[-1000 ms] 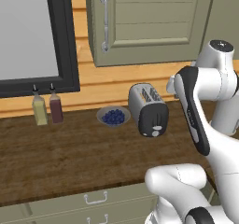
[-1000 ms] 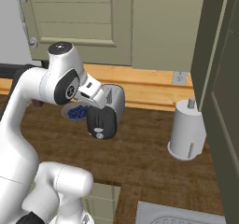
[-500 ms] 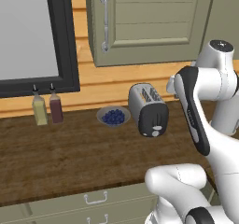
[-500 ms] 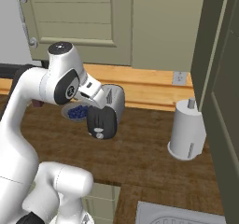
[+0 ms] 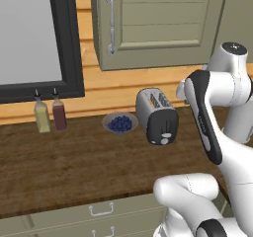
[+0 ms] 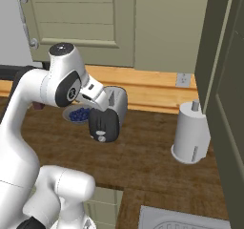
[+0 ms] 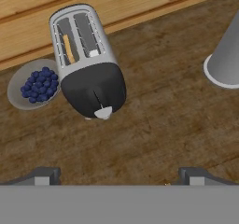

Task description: Start the toaster. Once the lever pops up, take the bread to the plate on the dining counter.

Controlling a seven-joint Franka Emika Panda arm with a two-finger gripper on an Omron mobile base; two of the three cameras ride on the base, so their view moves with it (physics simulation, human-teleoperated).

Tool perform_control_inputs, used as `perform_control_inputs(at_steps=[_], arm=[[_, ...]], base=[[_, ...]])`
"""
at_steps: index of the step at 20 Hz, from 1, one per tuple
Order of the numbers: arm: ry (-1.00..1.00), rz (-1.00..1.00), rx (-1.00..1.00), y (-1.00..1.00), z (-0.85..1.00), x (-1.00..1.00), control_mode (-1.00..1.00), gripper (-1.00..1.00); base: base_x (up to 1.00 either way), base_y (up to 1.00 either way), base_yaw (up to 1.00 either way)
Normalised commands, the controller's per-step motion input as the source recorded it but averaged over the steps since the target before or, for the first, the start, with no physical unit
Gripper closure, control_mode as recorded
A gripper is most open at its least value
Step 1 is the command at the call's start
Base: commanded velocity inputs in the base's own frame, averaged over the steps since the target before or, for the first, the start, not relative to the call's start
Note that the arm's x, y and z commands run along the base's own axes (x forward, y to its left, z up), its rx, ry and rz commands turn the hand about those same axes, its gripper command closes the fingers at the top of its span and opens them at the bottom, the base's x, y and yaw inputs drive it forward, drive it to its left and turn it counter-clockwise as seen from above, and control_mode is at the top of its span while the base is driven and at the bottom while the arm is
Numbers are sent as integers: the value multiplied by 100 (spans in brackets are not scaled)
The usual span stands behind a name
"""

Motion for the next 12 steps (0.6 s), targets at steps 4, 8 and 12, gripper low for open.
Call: perform_control_inputs(at_steps=[4,8,12], arm=[[0,0,0,0,0,0,-100,-100],[0,0,0,0,0,0,-100,-100],[0,0,0,0,0,0,-100,-100]], base=[[0,0,0],[0,0,0],[0,0,0]])
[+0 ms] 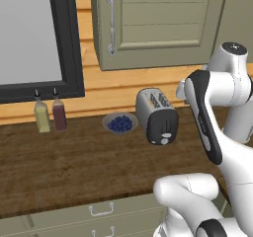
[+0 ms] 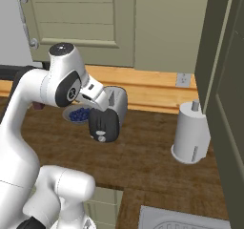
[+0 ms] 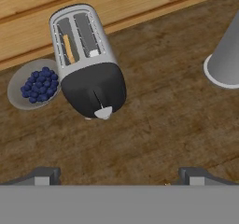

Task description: Start the toaster. Once the lever pops up, take the bread to the plate on the dining counter.

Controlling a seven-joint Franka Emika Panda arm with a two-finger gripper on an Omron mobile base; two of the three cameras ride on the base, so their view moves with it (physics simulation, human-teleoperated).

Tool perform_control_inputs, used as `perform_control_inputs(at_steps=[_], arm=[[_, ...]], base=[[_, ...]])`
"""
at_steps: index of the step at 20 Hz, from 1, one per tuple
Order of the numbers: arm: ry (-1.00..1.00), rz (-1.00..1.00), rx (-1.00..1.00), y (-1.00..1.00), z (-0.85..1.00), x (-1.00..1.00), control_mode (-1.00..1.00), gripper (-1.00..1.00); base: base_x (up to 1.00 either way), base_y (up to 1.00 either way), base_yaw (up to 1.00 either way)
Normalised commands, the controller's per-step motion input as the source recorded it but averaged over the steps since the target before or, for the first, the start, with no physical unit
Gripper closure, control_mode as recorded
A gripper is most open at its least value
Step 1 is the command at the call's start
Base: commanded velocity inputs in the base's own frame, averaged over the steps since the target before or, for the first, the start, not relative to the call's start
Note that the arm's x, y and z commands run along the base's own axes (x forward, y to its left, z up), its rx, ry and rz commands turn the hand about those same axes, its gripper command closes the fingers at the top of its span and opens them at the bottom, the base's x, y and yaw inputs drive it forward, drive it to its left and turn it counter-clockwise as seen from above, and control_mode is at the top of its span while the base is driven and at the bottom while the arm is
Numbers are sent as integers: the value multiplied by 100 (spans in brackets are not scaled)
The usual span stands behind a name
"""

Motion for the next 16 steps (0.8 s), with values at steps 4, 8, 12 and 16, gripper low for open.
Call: perform_control_inputs(at_steps=[4,8,12,16], arm=[[0,0,0,0,0,0,-100,-100],[0,0,0,0,0,0,-100,-100],[0,0,0,0,0,0,-100,-100],[0,0,0,0,0,0,-100,-100]], base=[[0,0,0],[0,0,0],[0,0,0],[0,0,0]])
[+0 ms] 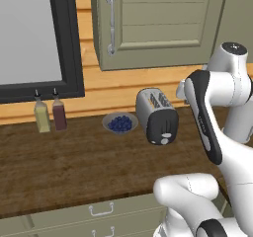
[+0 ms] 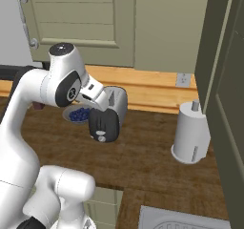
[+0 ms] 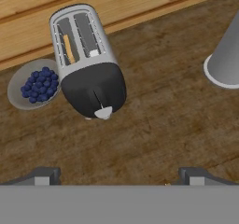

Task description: Start the toaster. Once the lever pops up, take the bread to the plate on the dining counter.

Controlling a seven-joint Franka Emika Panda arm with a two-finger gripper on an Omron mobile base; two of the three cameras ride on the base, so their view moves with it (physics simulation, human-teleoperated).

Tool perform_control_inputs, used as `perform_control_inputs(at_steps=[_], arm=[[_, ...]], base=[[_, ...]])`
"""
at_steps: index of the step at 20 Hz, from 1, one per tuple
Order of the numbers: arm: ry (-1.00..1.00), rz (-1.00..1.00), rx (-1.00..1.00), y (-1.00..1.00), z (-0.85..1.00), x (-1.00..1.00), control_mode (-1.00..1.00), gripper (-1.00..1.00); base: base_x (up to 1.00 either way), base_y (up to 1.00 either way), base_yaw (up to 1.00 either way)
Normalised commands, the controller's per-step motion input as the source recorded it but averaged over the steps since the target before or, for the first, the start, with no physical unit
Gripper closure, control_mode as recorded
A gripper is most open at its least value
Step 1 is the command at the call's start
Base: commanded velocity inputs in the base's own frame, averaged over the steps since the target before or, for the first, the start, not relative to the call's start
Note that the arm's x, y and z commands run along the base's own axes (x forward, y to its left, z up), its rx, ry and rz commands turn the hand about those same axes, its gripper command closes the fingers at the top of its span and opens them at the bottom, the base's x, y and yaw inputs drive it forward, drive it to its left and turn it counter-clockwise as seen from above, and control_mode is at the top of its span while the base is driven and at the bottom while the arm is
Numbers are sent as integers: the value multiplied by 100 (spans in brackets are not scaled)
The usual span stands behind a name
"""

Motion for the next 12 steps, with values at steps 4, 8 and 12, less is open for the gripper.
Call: perform_control_inputs(at_steps=[4,8,12], arm=[[0,0,0,0,0,0,-100,-100],[0,0,0,0,0,0,-100,-100],[0,0,0,0,0,0,-100,-100]], base=[[0,0,0],[0,0,0],[0,0,0]])
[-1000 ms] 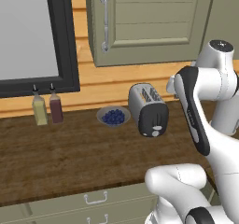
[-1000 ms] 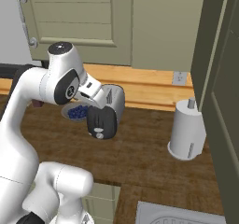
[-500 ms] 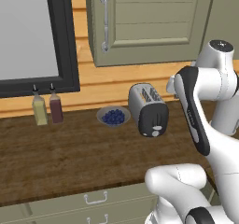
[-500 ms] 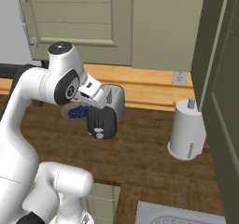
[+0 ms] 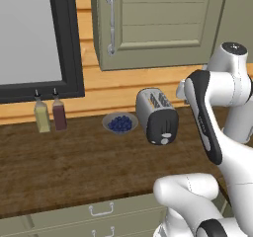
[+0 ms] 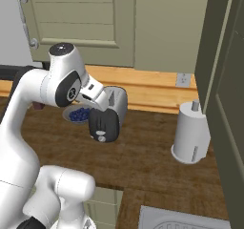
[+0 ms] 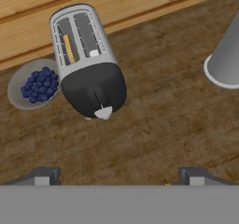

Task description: Start the toaster. Once the lever pops up, take the bread to the plate on the dining counter.

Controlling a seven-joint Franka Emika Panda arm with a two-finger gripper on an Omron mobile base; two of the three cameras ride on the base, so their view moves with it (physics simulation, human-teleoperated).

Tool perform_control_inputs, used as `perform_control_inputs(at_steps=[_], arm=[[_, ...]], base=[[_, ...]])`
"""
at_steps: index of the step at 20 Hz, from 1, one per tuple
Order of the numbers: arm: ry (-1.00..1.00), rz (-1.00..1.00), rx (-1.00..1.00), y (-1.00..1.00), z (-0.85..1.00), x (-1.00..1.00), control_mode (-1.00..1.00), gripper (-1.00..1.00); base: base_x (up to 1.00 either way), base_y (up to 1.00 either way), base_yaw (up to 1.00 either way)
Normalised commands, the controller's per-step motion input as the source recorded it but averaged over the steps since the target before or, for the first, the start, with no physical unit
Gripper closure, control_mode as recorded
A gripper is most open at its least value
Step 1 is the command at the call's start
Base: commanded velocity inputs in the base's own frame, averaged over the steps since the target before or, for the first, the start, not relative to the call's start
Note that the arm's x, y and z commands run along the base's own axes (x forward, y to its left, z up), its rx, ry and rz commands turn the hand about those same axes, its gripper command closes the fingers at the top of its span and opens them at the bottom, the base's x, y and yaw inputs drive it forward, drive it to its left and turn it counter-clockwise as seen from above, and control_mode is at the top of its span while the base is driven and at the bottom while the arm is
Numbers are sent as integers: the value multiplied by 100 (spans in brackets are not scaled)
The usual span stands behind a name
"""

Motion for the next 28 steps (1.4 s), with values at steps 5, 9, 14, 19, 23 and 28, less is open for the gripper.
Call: perform_control_inputs(at_steps=[5,9,14,19,23,28], arm=[[0,0,0,0,0,0,-100,-100],[0,0,0,0,0,0,-100,-100],[0,0,0,0,0,0,-100,-100],[0,0,0,0,0,0,-100,-100],[0,0,0,0,0,0,-100,-100],[0,0,0,0,0,0,-100,-100]], base=[[0,0,0],[0,0,0],[0,0,0],[0,0,0],[0,0,0],[0,0,0]])
